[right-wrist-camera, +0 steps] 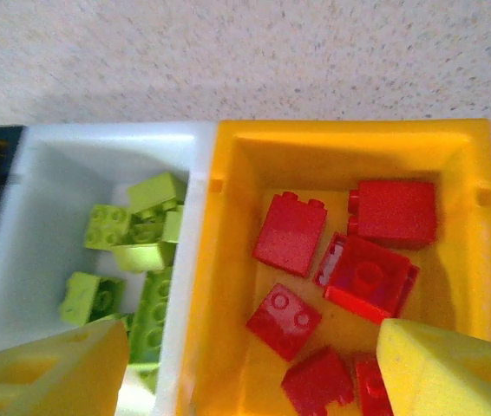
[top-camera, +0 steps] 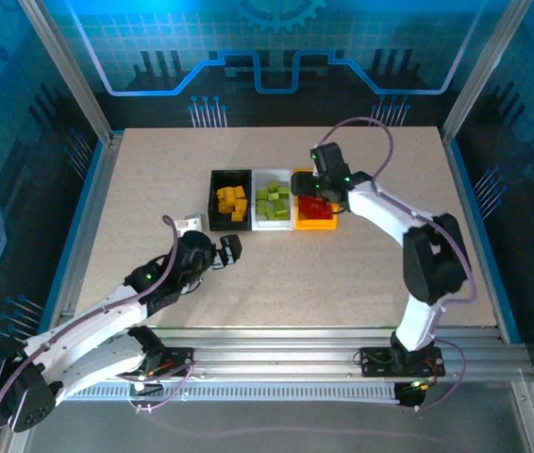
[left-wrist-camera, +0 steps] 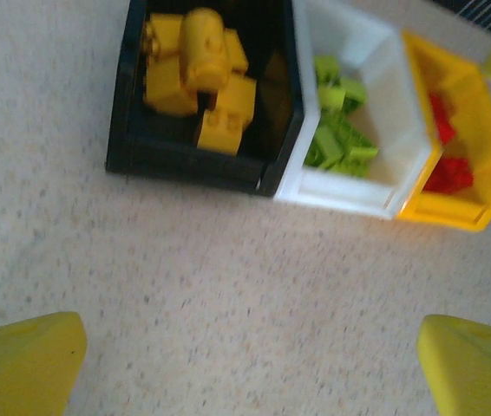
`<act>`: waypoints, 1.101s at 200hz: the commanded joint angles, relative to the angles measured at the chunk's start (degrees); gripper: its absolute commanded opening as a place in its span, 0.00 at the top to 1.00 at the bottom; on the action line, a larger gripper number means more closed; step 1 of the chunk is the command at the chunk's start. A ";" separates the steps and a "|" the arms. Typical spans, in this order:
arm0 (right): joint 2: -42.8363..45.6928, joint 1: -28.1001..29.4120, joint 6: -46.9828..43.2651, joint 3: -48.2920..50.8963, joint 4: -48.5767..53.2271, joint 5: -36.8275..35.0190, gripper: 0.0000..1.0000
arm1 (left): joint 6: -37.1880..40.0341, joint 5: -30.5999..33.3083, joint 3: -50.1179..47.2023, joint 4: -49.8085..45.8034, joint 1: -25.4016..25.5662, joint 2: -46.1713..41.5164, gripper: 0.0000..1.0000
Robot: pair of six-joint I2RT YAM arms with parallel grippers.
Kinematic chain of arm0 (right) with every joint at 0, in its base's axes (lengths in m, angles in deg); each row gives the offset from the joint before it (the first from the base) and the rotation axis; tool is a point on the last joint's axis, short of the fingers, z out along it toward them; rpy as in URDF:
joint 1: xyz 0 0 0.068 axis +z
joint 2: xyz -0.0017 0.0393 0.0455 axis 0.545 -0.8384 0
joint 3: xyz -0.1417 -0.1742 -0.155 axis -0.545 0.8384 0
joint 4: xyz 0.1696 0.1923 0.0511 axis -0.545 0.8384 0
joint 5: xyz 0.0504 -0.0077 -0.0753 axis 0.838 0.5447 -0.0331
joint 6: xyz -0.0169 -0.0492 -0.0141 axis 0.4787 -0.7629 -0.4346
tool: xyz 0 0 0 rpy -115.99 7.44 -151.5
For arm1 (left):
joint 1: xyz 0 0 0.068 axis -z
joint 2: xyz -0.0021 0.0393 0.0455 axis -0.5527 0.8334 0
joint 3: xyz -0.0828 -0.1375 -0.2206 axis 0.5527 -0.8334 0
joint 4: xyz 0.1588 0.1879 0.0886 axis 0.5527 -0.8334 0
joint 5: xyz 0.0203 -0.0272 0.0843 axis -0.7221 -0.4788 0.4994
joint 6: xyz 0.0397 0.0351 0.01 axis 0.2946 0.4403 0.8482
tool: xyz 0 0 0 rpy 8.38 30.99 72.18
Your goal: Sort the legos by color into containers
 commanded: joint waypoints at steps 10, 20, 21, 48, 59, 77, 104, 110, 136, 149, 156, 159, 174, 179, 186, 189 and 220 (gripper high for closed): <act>10.03 -0.10 2.27 8.34 -8.20 -2.21 0.20 | 10.26 10.46 3.67 9.48 -2.09 3.99 0.01; 12.30 0.29 2.52 11.22 -9.95 -4.47 0.17 | 13.39 11.14 5.14 11.64 -4.56 6.74 0.01; 12.53 0.33 2.46 11.63 -10.24 -4.59 0.17 | 13.67 11.16 5.35 11.90 -4.90 6.91 0.01; 16.77 0.49 2.45 19.29 -16.84 -5.82 0.00 | 19.24 9.32 9.42 17.42 -15.95 14.35 0.01; 17.76 0.45 2.28 21.14 -18.22 -5.36 0.00 | 21.73 8.08 10.52 20.32 -20.48 17.40 0.01; 19.10 0.45 1.60 23.14 -19.16 -5.38 0.00 | 26.24 4.28 12.75 22.81 -27.10 22.80 0.01; 21.38 0.45 0.86 26.43 -21.22 -7.31 0.00 | 30.67 0.66 14.29 22.23 -35.01 29.40 0.01; 21.66 0.45 0.65 26.44 -20.83 -7.80 0.00 | 31.74 -0.53 13.36 23.45 -35.92 30.46 0.01; 22.07 0.32 -0.77 25.29 -18.11 -9.02 0.00 | 35.77 -0.14 10.05 27.20 -36.98 33.59 0.01; 21.83 0.08 -1.42 24.94 -17.42 -8.76 0.00 | 34.44 -2.24 9.14 27.65 -37.31 34.12 0.01; 21.72 -0.05 -1.26 24.88 -17.44 -8.91 0.00 | 34.19 -3.77 7.29 30.74 -37.27 34.09 0.01; 21.72 0.00 -1.15 24.92 -17.46 -9.00 0.00 | 34.58 -4.75 6.10 32.33 -37.30 33.98 0.01; 21.84 -0.18 -0.90 25.22 -18.34 -8.54 0.00 | 34.98 -6.16 1.81 38.77 -37.27 34.41 0.01; 22.05 -0.17 -0.93 25.57 -18.85 -8.43 0.00 | 35.04 -6.76 -0.04 42.11 -37.23 34.50 0.01; 22.55 -0.19 -1.04 26.29 -19.78 -8.41 0.00 | 35.47 -7.99 -3.13 47.51 -37.23 34.97 0.01; 22.79 -0.23 -1.16 26.65 -20.45 -8.39 0.00 | 36.06 -8.34 -4.42 50.73 -37.18 35.24 0.01; 26.43 -0.21 -5.55 30.91 -26.05 -10.26 0.00 | 37.46 -11.18 -6.52 54.35 -36.70 35.00 0.01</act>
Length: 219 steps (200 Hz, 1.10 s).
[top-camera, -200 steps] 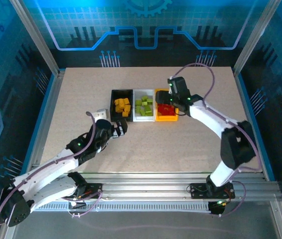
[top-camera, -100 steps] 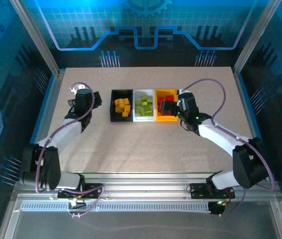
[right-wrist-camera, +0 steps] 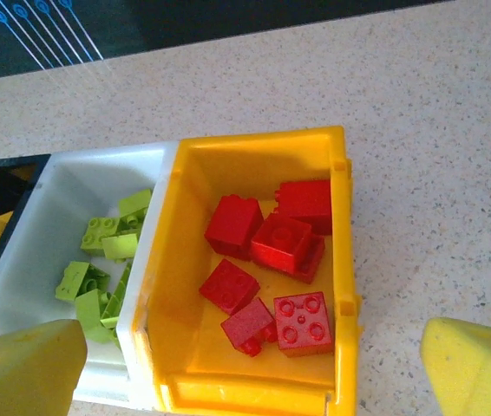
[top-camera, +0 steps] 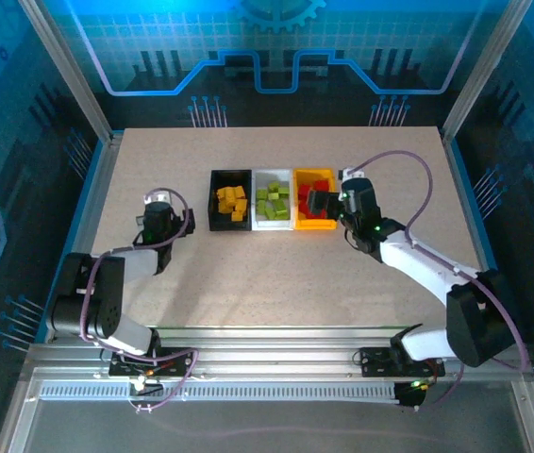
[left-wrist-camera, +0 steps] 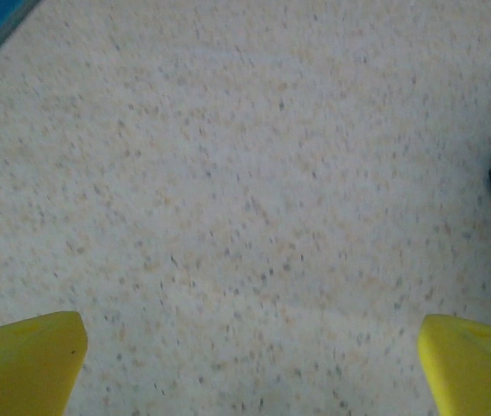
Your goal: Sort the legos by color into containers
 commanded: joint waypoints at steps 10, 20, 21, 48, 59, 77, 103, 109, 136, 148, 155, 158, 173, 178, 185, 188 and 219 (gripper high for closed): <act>5.66 -0.21 -6.24 4.08 -7.85 -5.61 0.00 | 3.60 -8.23 -2.90 14.15 -0.02 0.09 0.01; 7.21 -0.55 -9.09 5.85 -9.66 -8.27 0.00 | 3.49 -10.63 -6.66 21.77 -0.98 2.12 0.01; 7.36 -0.60 -9.54 6.04 -9.85 -8.55 0.00 | 3.61 -10.59 -7.13 23.40 -0.99 2.57 0.01; 10.61 -5.56 -16.32 10.27 -14.69 -12.89 0.00 | 1.70 -2.57 -7.84 25.92 -0.32 2.64 0.01; 10.85 -8.60 -17.00 11.54 -14.10 -13.01 0.00 | 2.05 -2.12 -7.48 24.86 0.13 2.55 0.01; 10.05 -11.94 -18.35 14.75 -15.46 -14.04 0.00 | 2.08 -2.18 -7.59 25.17 0.10 2.53 0.01; 6.03 -14.93 -20.47 19.22 -22.60 -14.93 0.00 | 2.54 -3.23 -7.47 25.04 0.21 2.58 0.01; 4.68 -15.47 -20.57 19.83 -24.19 -14.45 0.00 | 2.56 -3.17 -7.42 25.04 0.22 2.58 0.01; -0.78 -17.72 -21.41 20.54 -29.76 -8.04 0.00 | 2.54 -3.23 -7.42 25.04 0.22 2.57 0.01; -3.50 -18.20 -21.85 20.53 -31.44 -5.70 0.00 | 2.46 -3.25 -7.42 25.10 0.18 2.58 0.01; -5.32 -18.15 -21.93 20.87 -33.52 -5.32 0.00 | 2.54 -3.25 -7.41 25.04 0.22 2.58 0.01; -6.07 -18.22 -22.29 20.90 -34.64 -5.34 0.00 | 2.58 -3.31 -7.42 25.10 0.18 2.58 0.01; -7.50 -18.59 -23.44 19.18 -33.01 -1.93 0.00 | 2.52 -3.33 -7.42 24.96 0.21 2.58 0.01; -7.13 -18.68 -23.10 18.87 -31.83 -1.49 0.00 | 2.57 -3.34 -7.42 24.96 0.22 2.58 0.01; -6.90 -19.27 -22.87 19.93 -33.06 -0.30 0.00 | 2.58 -3.33 -7.42 24.91 0.20 2.56 0.01; -6.84 -19.37 -22.87 20.47 -34.08 0.52 0.00 | 2.63 -3.27 -7.41 24.99 0.19 2.58 0.01; -9.54 -19.02 -23.25 23.97 -43.46 -0.70 0.00 | 2.59 -3.28 -7.42 25.04 0.20 2.56 0.01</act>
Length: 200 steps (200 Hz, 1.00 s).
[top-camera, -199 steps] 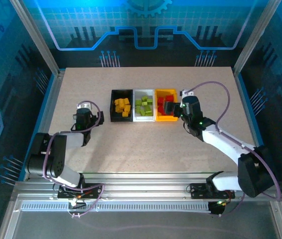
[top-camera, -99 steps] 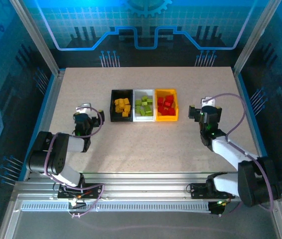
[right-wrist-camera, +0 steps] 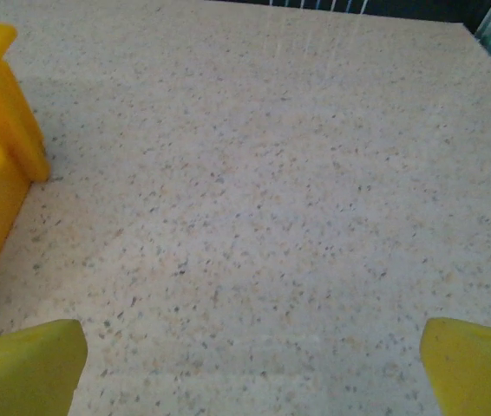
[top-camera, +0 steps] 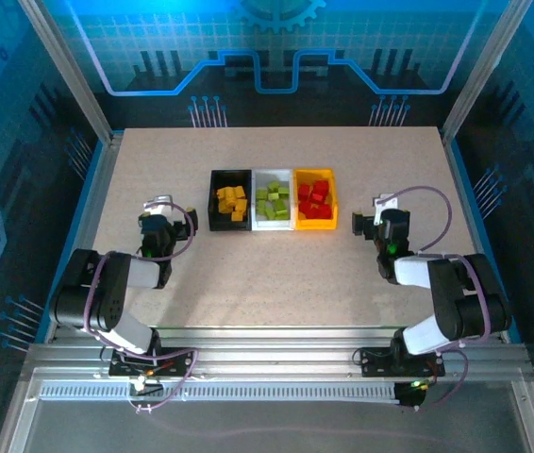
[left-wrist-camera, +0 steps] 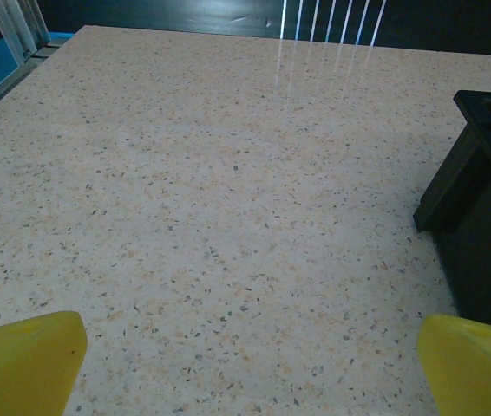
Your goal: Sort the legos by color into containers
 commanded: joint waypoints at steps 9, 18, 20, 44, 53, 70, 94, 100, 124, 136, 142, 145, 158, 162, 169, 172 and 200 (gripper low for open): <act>-0.39 -1.08 -0.10 -0.40 -3.54 1.64 0.00 | 0.36 0.23 0.51 2.01 0.11 0.24 0.01; -0.75 -1.59 -0.12 0.25 -5.61 2.11 0.00 | 0.35 0.23 0.51 2.00 0.14 0.24 0.01; -0.72 -1.58 -0.11 0.18 -5.32 2.10 0.00 | 0.35 0.27 0.56 2.05 0.15 0.24 0.01; -0.48 -1.68 0.05 -0.01 -4.85 2.18 0.00 | 0.33 0.22 0.51 1.91 0.11 0.24 0.01; -0.35 -1.58 0.11 -0.04 -4.34 2.16 0.00 | 0.36 0.22 0.51 1.92 0.13 0.24 0.01; -0.49 -1.67 0.14 0.04 -4.65 2.23 0.00 | 0.35 0.22 0.52 1.92 0.15 0.24 0.01; -0.42 -1.68 0.15 -0.07 -4.62 2.27 0.00 | 0.40 0.20 0.51 1.92 0.15 0.17 0.01; -0.42 -1.68 0.16 -0.01 -4.62 2.27 0.00 | 0.36 0.18 0.51 1.93 0.14 0.24 0.01; -0.42 -1.66 0.13 0.02 -4.58 2.24 0.00 | 0.32 0.22 0.59 1.92 0.15 0.20 0.01; -0.43 -1.70 0.11 0.00 -4.58 2.27 0.00 | 0.43 0.22 0.60 1.90 0.12 0.24 0.01; -0.42 -1.72 0.08 0.00 -4.58 2.18 0.00 | 0.38 0.21 0.60 1.83 0.15 0.24 0.01; -0.41 -1.68 0.11 -0.04 -4.58 2.19 0.00 | 0.39 0.22 0.60 1.81 0.15 0.24 0.01; -0.42 -1.72 0.13 -0.10 -4.59 2.23 0.00 | 0.44 0.22 0.60 1.79 0.15 0.22 0.01; -0.42 -1.71 0.11 -0.06 -4.57 2.19 0.00 | 0.43 0.20 0.62 1.78 0.14 0.22 0.01; -0.42 -1.67 0.07 0.00 -4.58 2.24 0.00 | 0.45 0.22 0.60 1.82 0.13 0.24 0.01; -0.42 -1.71 0.11 0.00 -4.58 2.26 0.00 | 0.49 0.22 0.68 1.75 0.15 0.24 0.01; -0.38 -1.65 0.11 -0.03 -4.54 2.24 0.00 | 0.44 0.22 0.69 1.67 0.20 0.24 0.01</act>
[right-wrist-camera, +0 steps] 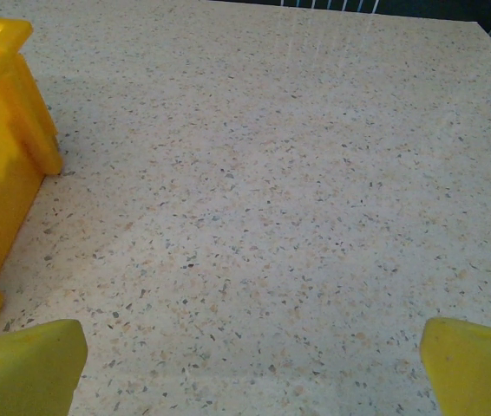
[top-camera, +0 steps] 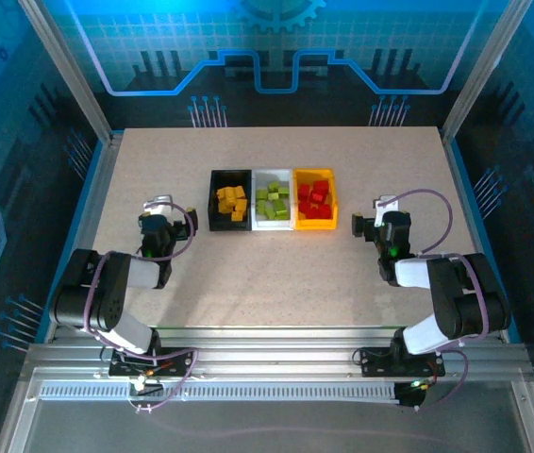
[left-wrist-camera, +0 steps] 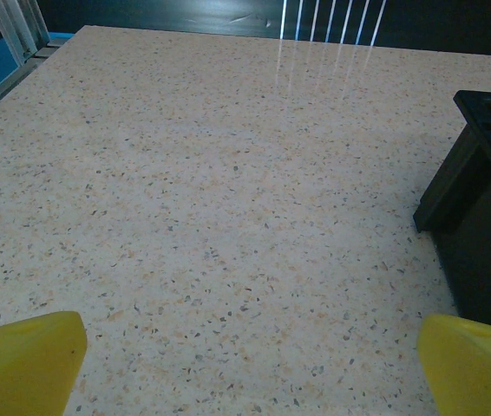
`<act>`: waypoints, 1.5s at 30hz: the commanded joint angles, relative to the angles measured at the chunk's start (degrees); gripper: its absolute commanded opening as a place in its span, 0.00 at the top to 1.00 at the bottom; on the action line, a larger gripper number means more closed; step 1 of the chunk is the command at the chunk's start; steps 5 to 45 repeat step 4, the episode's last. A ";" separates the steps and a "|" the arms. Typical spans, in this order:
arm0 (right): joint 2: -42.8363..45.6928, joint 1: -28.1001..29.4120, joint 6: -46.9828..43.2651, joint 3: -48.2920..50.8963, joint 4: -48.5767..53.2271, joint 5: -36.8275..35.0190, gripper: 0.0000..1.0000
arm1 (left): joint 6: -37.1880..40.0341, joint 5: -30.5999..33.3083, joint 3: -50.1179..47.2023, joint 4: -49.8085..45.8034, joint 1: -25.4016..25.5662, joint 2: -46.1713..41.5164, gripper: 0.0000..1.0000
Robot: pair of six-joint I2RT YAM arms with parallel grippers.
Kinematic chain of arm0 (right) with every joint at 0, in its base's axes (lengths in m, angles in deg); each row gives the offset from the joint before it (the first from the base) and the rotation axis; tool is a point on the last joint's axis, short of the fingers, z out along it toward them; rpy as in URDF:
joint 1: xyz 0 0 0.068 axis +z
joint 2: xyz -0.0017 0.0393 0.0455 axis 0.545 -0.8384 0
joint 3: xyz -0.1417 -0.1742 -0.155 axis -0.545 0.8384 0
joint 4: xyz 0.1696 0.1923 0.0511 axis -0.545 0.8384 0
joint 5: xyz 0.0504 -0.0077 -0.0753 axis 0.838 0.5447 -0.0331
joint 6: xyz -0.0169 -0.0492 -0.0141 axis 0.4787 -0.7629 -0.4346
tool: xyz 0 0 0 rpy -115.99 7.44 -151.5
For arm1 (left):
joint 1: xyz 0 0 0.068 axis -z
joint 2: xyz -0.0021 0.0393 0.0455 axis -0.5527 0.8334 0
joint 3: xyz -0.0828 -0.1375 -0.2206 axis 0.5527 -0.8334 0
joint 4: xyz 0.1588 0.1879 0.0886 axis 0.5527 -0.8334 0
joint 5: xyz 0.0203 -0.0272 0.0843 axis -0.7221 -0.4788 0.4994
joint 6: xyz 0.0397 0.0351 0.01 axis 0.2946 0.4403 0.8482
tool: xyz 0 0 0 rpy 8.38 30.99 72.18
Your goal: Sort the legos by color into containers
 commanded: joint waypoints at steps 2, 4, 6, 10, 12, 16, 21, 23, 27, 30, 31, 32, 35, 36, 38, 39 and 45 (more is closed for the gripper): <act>0.00 -0.86 0.14 -0.63 -2.89 0.09 0.00 | 0.44 0.17 0.65 1.78 0.15 0.24 0.01; -0.01 -0.82 0.11 -0.63 -2.90 0.14 0.00 | 0.44 0.22 0.60 1.83 0.21 0.22 0.01; -0.01 -0.82 0.11 -0.63 -2.90 0.14 0.00 | 0.44 0.22 0.60 1.83 0.21 0.22 0.01; -0.01 -0.82 0.11 -0.63 -2.90 0.14 0.00 | 0.44 0.22 0.60 1.83 0.21 0.22 0.01; -0.01 -0.82 0.11 -0.63 -2.90 0.14 0.00 | 0.44 0.22 0.60 1.83 0.21 0.22 0.01; -0.01 -0.82 0.11 -0.63 -2.90 0.14 0.00 | 0.44 0.22 0.60 1.83 0.21 0.22 0.01; -0.01 -0.82 0.11 -0.63 -2.90 0.14 0.00 | 0.44 0.22 0.60 1.83 0.21 0.22 0.01; -0.01 -0.82 0.11 -0.63 -2.90 0.14 0.00 | 0.44 0.22 0.60 1.83 0.21 0.22 0.01; -0.01 -0.82 0.11 -0.63 -2.90 0.14 0.00 | 0.44 0.22 0.60 1.83 0.21 0.22 0.01; -0.01 -0.82 0.11 -0.63 -2.90 0.14 0.00 | 0.44 0.22 0.60 1.83 0.21 0.22 0.01; -0.01 -0.82 0.11 -0.63 -2.90 0.14 0.00 | 0.44 0.22 0.60 1.83 0.21 0.22 0.01; -0.01 -0.82 0.11 -0.63 -2.90 0.14 0.00 | 0.44 0.22 0.60 1.83 0.21 0.22 0.01; -0.01 -0.82 0.11 -0.63 -2.90 0.14 0.00 | 0.44 0.22 0.60 1.83 0.21 0.22 0.01; -0.01 -0.82 0.11 -0.63 -2.90 0.14 0.00 | 0.44 0.22 0.60 1.83 0.21 0.22 0.01; -0.01 -0.82 0.11 -0.63 -2.90 0.14 0.00 | 0.44 0.22 0.60 1.83 0.21 0.22 0.01; -0.01 -0.82 0.11 -0.63 -2.90 0.14 0.00 | 0.44 0.22 0.60 1.83 0.21 0.22 0.01; -0.01 -0.82 0.11 -0.63 -2.90 0.14 0.00 | 0.44 0.22 0.60 1.83 0.21 0.22 0.01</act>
